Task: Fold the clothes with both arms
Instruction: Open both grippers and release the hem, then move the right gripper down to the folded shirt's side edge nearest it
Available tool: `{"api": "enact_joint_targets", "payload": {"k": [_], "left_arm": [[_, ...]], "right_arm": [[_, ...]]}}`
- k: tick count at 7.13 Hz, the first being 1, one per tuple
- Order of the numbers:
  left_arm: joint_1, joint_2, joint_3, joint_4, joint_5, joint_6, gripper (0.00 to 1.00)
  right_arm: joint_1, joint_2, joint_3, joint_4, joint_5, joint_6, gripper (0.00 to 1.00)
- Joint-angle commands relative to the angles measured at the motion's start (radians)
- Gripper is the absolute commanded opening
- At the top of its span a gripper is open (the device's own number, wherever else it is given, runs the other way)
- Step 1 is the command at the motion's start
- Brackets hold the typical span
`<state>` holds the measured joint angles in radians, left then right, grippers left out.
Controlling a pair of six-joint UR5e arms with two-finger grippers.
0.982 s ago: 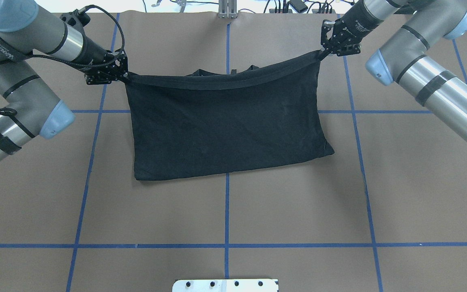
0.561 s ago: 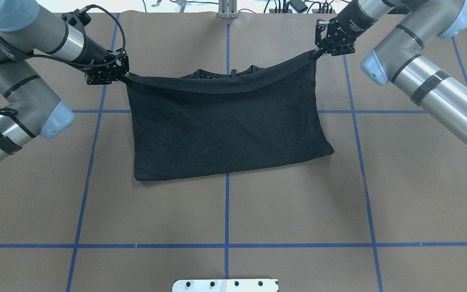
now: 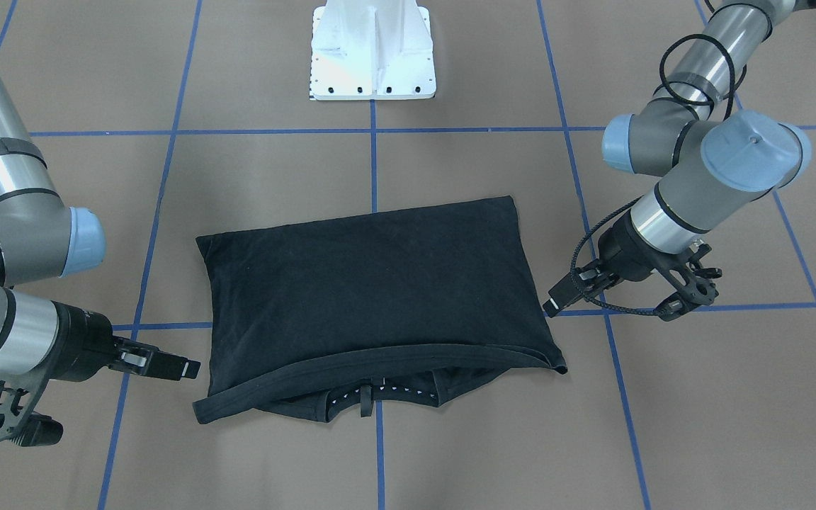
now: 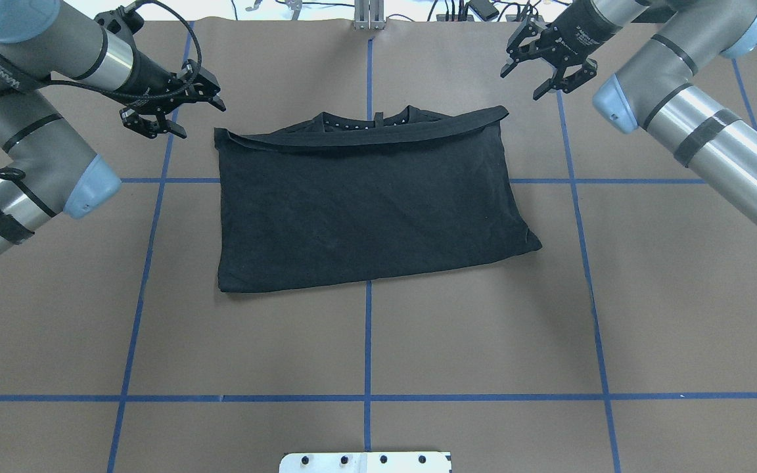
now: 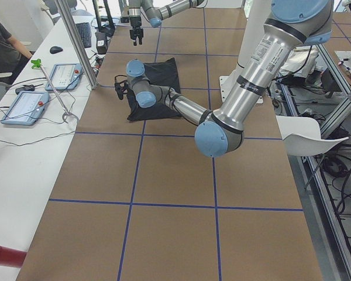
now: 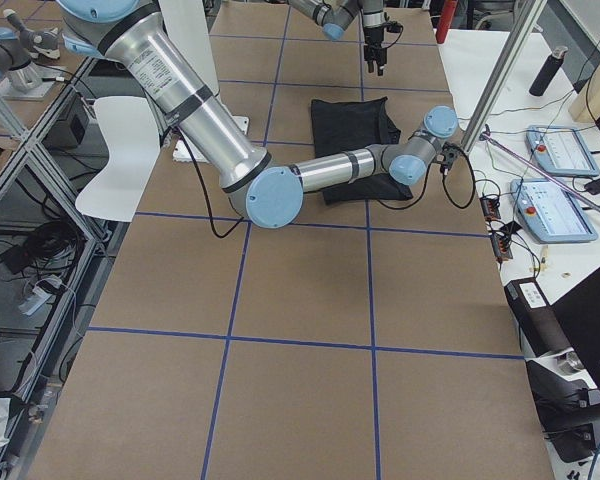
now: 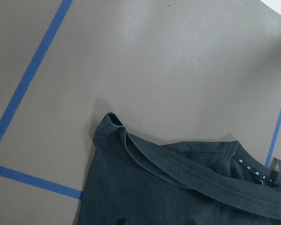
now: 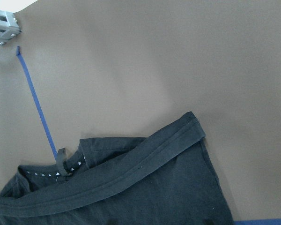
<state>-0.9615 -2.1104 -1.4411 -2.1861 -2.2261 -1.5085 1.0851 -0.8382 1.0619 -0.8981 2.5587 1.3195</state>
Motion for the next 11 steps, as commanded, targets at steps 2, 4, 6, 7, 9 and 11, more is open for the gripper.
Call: {"api": "enact_joint_targets", "payload": {"k": [2,4,6,7,9,11], "left_arm": [[-0.003,0.0,-0.01,0.002,-0.003,-0.001,1.0],[-0.008,0.004,-0.05,0.023,-0.003,-0.003,1.0],[-0.006,0.001,-0.096,0.081,-0.003,-0.003,1.0],[-0.005,0.0,-0.102,0.081,-0.003,-0.003,1.0],[-0.005,0.0,-0.108,0.081,-0.003,-0.003,1.0],[-0.006,0.001,-0.117,0.083,-0.001,-0.003,1.0]], "right_arm": [[-0.057,-0.121,0.14,0.004,-0.014,0.006,1.0],[-0.135,-0.195,0.222,-0.005,-0.044,0.007,1.0],[-0.198,-0.275,0.26,-0.004,-0.075,0.007,1.0],[-0.211,-0.326,0.309,-0.004,-0.074,0.007,1.0],[-0.235,-0.363,0.339,-0.004,-0.077,0.007,1.0],[-0.278,-0.363,0.337,-0.004,-0.095,0.009,1.0]]}}
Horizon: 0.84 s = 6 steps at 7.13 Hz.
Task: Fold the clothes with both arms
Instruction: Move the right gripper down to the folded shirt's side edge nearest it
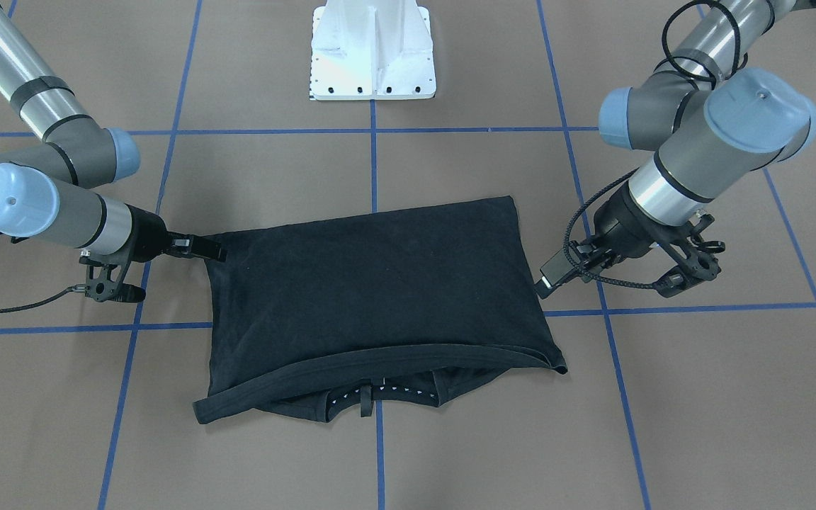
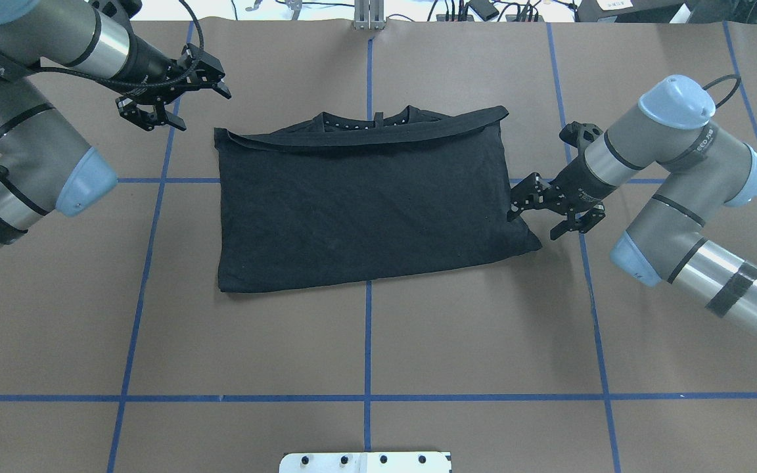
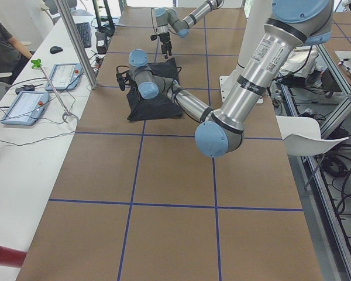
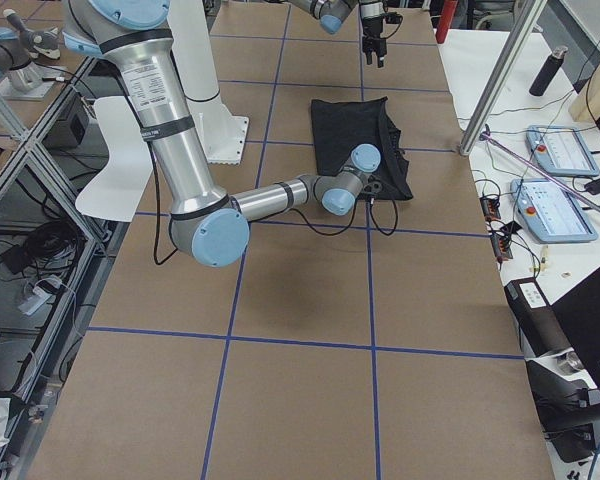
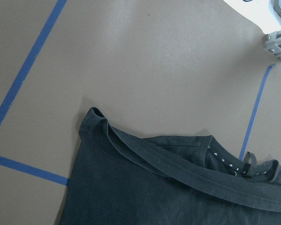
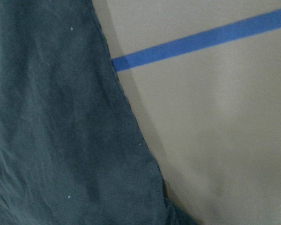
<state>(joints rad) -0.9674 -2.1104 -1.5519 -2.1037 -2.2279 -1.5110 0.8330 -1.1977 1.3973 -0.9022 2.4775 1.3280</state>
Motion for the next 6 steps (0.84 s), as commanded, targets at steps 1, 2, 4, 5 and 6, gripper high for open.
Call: {"api": "enact_joint_targets", "payload": {"k": [1,2,4,5,6], "left_arm": [[-0.001,0.0,-0.007,-0.001,0.001,0.0,1.0],[-0.001,0.0,-0.008,0.001,0.001,0.0,1.0],[-0.002,0.004,-0.025,0.001,-0.001,0.0,1.0],[-0.002,0.006,-0.03,0.002,-0.001,0.0,1.0],[-0.002,0.003,-0.033,0.016,0.001,0.0,1.0]], "right_arm": [[-0.034,-0.002,0.002,0.0,-0.022,0.0,1.0],[-0.035,-0.003,0.0,0.0,-0.023,0.0,0.98],[-0.032,-0.003,0.002,-0.001,-0.023,0.008,0.56],[-0.031,-0.003,0.003,0.0,-0.022,0.011,0.12],[-0.031,-0.009,0.003,0.0,-0.011,0.011,0.0]]}}
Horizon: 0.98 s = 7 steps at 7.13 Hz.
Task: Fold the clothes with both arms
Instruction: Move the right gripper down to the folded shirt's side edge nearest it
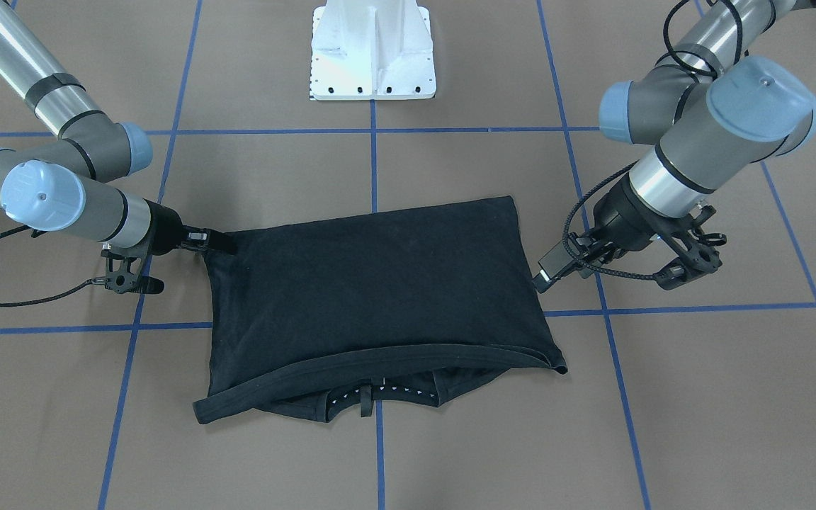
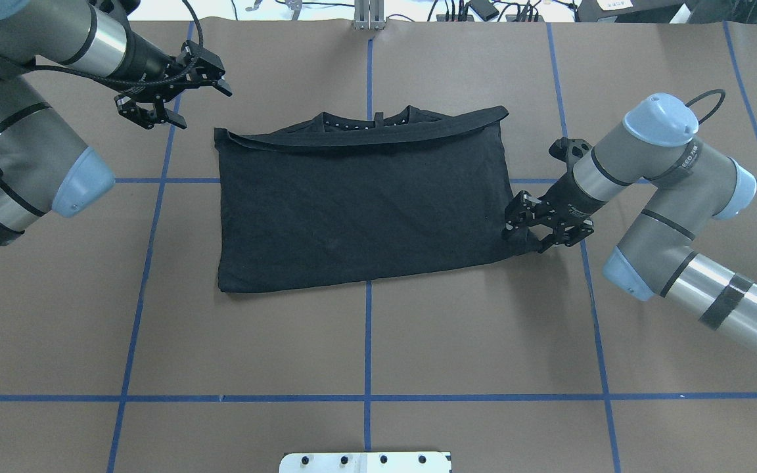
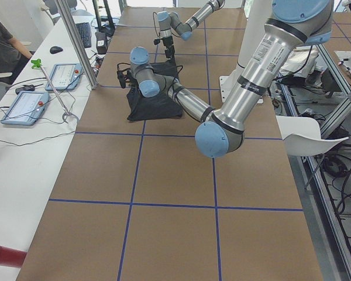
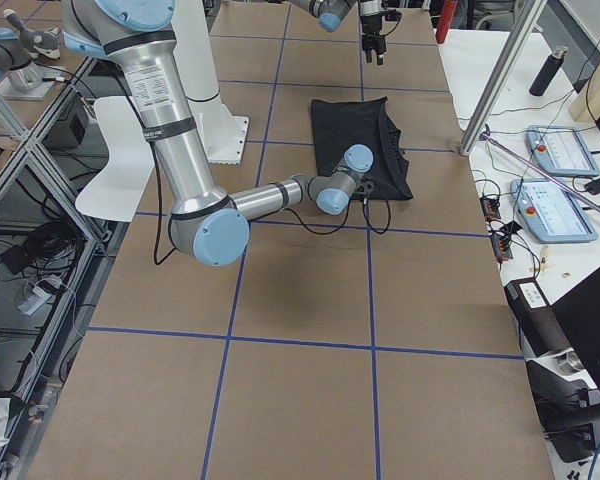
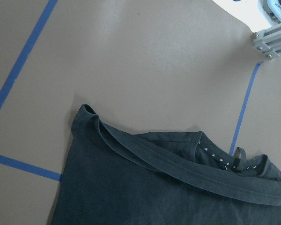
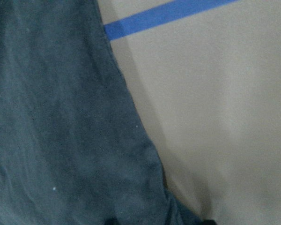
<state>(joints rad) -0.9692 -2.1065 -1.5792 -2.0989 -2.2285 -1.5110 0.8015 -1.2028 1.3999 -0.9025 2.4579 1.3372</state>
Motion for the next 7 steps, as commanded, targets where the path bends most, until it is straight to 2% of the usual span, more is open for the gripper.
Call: {"api": "enact_joint_targets", "payload": {"k": [1,3,4,5,7], "left_arm": [[0.0,-0.001,-0.013,0.02,0.0,0.0,1.0],[0.0,0.0,-0.015,0.023,0.0,0.0,1.0],[0.0,0.002,-0.016,0.023,0.001,0.0,1.0],[-0.002,0.0,-0.016,0.023,0.0,0.0,1.0],[-0.002,0.003,-0.031,0.034,0.0,0.0,1.0]], "right_arm": [[0.002,-0.011,0.004,0.002,0.021,0.002,0.0],[0.001,-0.059,0.085,0.005,0.038,0.0,0.0],[-0.002,-0.09,0.144,0.005,0.079,0.002,0.0],[-0.051,-0.14,0.234,0.005,0.108,0.0,0.0],[-0.151,-0.146,0.307,0.008,0.173,0.003,0.0]]}}
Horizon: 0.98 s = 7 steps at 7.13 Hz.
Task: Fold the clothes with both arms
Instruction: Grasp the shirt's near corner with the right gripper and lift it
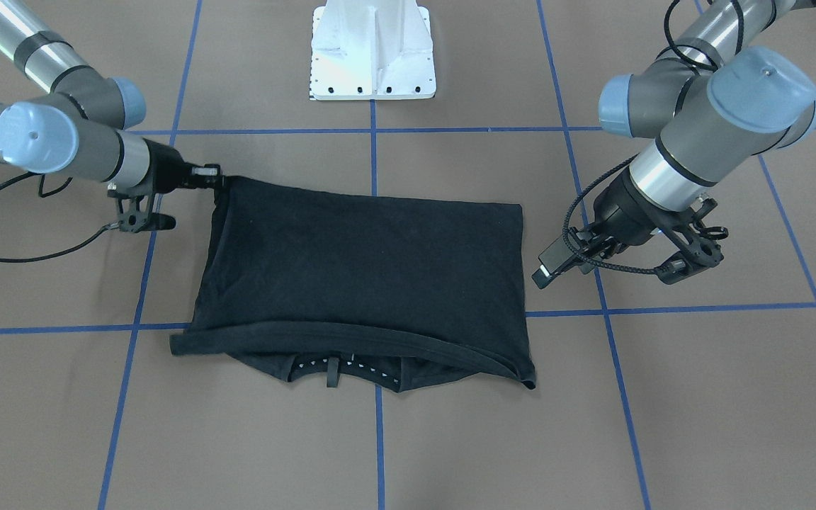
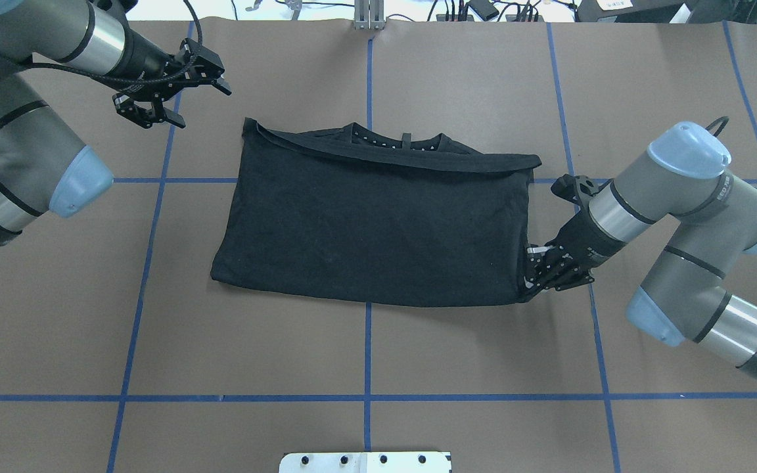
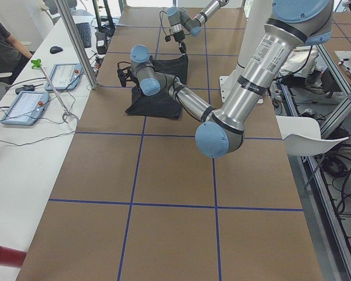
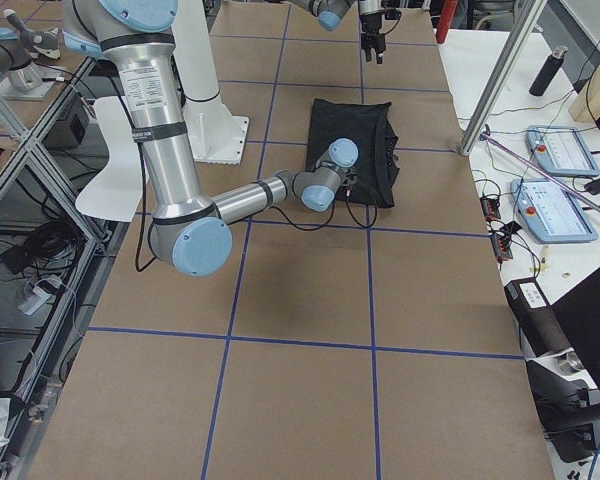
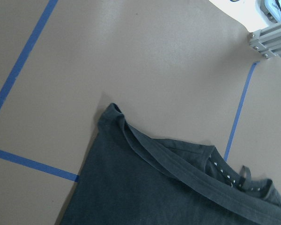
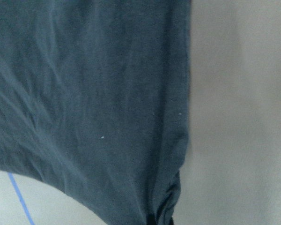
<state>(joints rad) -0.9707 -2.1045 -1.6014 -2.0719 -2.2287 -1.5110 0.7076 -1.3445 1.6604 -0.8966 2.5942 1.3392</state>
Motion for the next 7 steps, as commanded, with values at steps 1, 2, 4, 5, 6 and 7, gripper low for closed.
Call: {"api": "enact_joint_targets", "payload": {"k": [1,2,4,5,6,7], "left_arm": [[0.0,0.001,-0.026,0.033,0.0,0.0,1.0],[0.0,0.003,-0.031,0.036,0.0,0.0,1.0],[0.001,0.003,-0.031,0.036,-0.002,0.0,1.0],[0.003,0.003,-0.031,0.036,-0.002,0.0,1.0],[0.004,0.004,-0.029,0.036,-0.003,0.0,1.0],[0.006,0.004,-0.031,0.036,-0.003,0.0,1.0]], "right_arm": [[-0.097,-0.001,0.08,0.007,0.055,0.0,0.0],[-0.173,0.019,0.111,0.005,0.067,0.02,0.0],[-0.262,0.109,0.114,0.004,0.055,0.173,0.0],[-0.286,0.123,0.114,0.004,0.053,0.196,0.0],[-0.292,0.123,0.108,-0.002,0.072,0.202,0.33],[-0.287,0.122,0.11,-0.002,0.075,0.218,0.99]]}}
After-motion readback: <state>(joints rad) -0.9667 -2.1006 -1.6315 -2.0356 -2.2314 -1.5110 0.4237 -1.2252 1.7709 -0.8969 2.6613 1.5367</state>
